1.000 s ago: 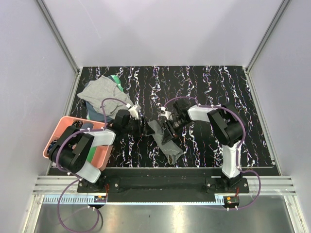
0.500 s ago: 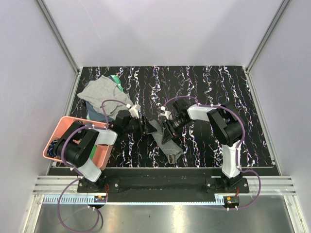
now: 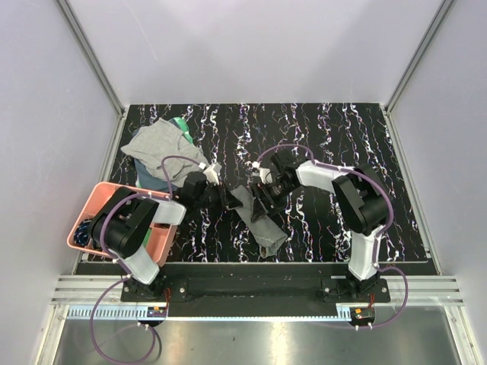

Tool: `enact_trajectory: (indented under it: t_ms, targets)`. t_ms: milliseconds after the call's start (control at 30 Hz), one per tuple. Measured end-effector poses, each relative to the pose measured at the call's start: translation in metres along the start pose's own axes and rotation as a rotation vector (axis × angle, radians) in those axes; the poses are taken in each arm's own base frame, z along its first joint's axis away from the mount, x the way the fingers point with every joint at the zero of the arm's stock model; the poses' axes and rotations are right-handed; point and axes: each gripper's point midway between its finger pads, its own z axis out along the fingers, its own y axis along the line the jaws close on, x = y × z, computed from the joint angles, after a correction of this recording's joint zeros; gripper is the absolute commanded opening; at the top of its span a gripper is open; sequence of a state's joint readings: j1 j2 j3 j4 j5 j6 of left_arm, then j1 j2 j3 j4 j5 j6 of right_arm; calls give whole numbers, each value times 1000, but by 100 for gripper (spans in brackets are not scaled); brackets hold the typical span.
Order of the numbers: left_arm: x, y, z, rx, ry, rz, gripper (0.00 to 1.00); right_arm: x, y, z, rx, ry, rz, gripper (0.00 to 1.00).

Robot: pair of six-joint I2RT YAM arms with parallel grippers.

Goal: Fold the napkin, place the utensils inside, and roll it up
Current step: Roll the napkin with the utensil

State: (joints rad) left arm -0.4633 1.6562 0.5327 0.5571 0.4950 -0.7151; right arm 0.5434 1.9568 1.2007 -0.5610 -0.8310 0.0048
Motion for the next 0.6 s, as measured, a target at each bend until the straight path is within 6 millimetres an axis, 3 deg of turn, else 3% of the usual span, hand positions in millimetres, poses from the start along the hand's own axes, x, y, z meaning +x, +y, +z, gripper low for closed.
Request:
enact_trajectory:
  t_ms: [67,167,433,600]
  targets:
    - [-1,0,1,-8,4,-5,15,-4,-4,-5,80,-23,-15,100]
    - [-1,1,1,-19,12,-12,14,-10,-8,-10,256,-60,-46,100]
    - [-1,3,2,-42,29,-26,13,5,28,13,635,-148,-176,100]
    - [1,4,2,-52,40,-29,12,12,26,15,806,-213,-173,100]
